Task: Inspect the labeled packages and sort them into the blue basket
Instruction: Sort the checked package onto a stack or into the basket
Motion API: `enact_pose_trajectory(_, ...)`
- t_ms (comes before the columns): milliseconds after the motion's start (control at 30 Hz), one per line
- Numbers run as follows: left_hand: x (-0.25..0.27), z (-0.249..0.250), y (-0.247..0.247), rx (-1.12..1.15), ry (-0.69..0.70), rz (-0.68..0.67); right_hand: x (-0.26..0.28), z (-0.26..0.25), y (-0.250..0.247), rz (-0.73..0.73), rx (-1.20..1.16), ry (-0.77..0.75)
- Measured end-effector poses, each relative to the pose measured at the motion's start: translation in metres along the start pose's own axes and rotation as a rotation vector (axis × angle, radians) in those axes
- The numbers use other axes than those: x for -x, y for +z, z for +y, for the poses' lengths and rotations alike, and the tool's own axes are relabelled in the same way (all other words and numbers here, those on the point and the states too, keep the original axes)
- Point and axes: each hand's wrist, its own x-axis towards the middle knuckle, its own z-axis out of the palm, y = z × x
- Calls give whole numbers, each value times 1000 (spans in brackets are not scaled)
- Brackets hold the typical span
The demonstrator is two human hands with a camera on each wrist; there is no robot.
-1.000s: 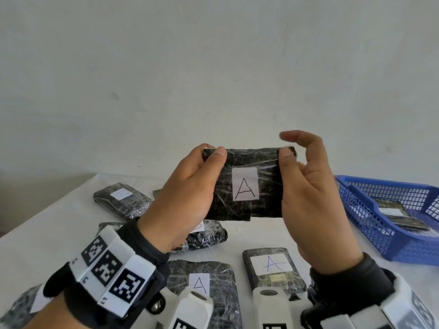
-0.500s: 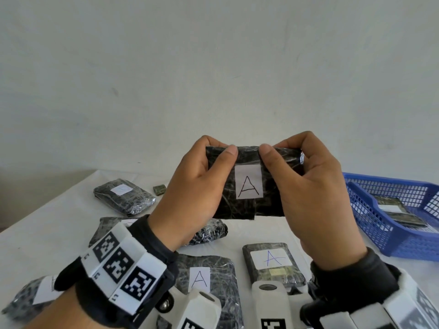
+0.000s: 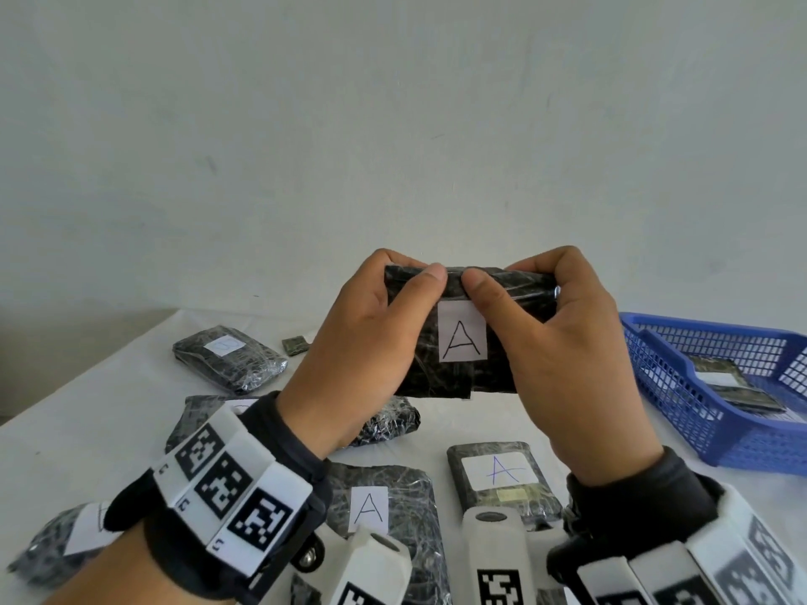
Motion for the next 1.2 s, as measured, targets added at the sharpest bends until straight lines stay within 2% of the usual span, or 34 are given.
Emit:
enact_pose_trajectory(267, -6, -6, -2, 133, -121, 13, -7, 4, -9, -16, -144, 132)
enact_pose_trajectory(467, -6, -10, 0, 164, -191, 4, -6, 7, -1, 40, -197, 83)
enact_pose_trajectory(633, -8, -11, -3, 100, -134, 34, -7, 15, 4, -19, -92, 48)
enact_pose_trajectory(700, -7, -10, -3, 75, -137, 10, -7, 18, 3, -4, -84, 32)
enact_pose_trajectory(800, -3, -8, 1, 27, -107, -2, -8, 17, 0, -17, -102, 104)
enact_pose_trajectory(1000, 1, -9, 6, -37, -49, -13, -5, 12, 2, 38, -23, 63)
enact_pose_trajectory(1200, 1, -8, 7, -28, 9, -20, 1, 0, 2, 27, 55, 50)
